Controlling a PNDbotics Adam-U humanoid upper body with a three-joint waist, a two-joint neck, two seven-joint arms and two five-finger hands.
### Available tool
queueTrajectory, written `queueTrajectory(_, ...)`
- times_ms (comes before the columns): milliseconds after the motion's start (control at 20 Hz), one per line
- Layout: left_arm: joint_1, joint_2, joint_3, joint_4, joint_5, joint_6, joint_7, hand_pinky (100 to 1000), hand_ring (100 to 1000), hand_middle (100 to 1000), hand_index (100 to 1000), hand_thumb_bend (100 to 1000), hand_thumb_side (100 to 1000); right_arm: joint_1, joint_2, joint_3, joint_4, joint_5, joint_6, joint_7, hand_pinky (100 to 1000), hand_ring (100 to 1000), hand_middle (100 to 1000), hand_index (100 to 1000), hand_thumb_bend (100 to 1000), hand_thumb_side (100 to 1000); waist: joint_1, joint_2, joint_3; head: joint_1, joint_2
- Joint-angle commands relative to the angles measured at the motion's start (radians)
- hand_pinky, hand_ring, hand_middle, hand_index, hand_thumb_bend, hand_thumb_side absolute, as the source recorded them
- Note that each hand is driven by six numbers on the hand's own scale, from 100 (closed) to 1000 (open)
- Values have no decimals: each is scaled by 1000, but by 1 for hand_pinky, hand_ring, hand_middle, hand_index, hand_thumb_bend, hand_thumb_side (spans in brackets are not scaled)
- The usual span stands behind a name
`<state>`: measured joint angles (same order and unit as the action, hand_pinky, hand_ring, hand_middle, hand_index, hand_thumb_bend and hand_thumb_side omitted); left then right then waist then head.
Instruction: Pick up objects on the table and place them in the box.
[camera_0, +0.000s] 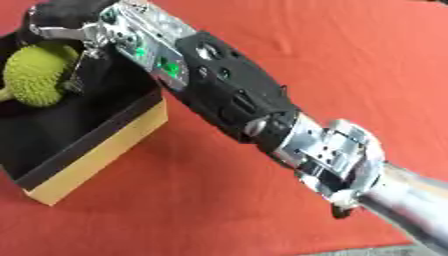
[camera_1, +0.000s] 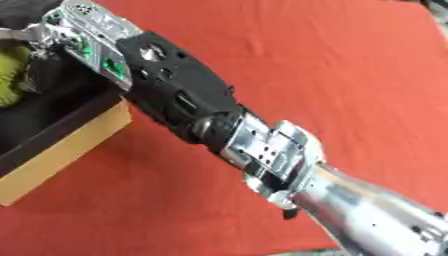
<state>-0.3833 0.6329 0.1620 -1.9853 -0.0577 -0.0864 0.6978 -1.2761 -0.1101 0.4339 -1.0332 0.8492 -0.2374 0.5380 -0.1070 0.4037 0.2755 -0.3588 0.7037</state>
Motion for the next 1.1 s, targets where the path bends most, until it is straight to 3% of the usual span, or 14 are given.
queueTrajectory(50, -6, 30, 9, -15, 0, -1, 3, 753, 661, 663, 787, 294, 508, -18, 0, -18, 2, 36, -19, 27, 841, 848, 806, 857, 329, 100, 9, -19, 4, -4, 10)
queueTrajectory(150, -4, 29, 10, -15, 0, -1, 3, 753, 661, 663, 787, 295, 509, -17, 0, -25, 8, 62, -24, 41, 870, 888, 844, 894, 321, 102, 10, -19, 4, -4, 12)
queueTrajectory(400, 0, 27, 12, -15, -1, 1, 5, 753, 660, 663, 787, 295, 509, -20, -6, -43, 3, 124, -6, 32, 893, 907, 875, 952, 281, 297, 11, -19, 1, -3, 12)
queueTrajectory(850, 8, 25, 15, -15, -2, 5, 8, 753, 660, 662, 787, 296, 509, -30, -25, -65, -81, 125, 62, -78, 879, 886, 842, 952, 272, 273, 15, -24, -8, 1, 12)
queueTrajectory(1100, 20, 26, 19, -15, -5, 7, 12, 753, 660, 662, 787, 295, 509, -40, -72, -94, -234, 74, 113, -132, 838, 834, 776, 906, 231, 190, 20, -29, -19, 10, 15)
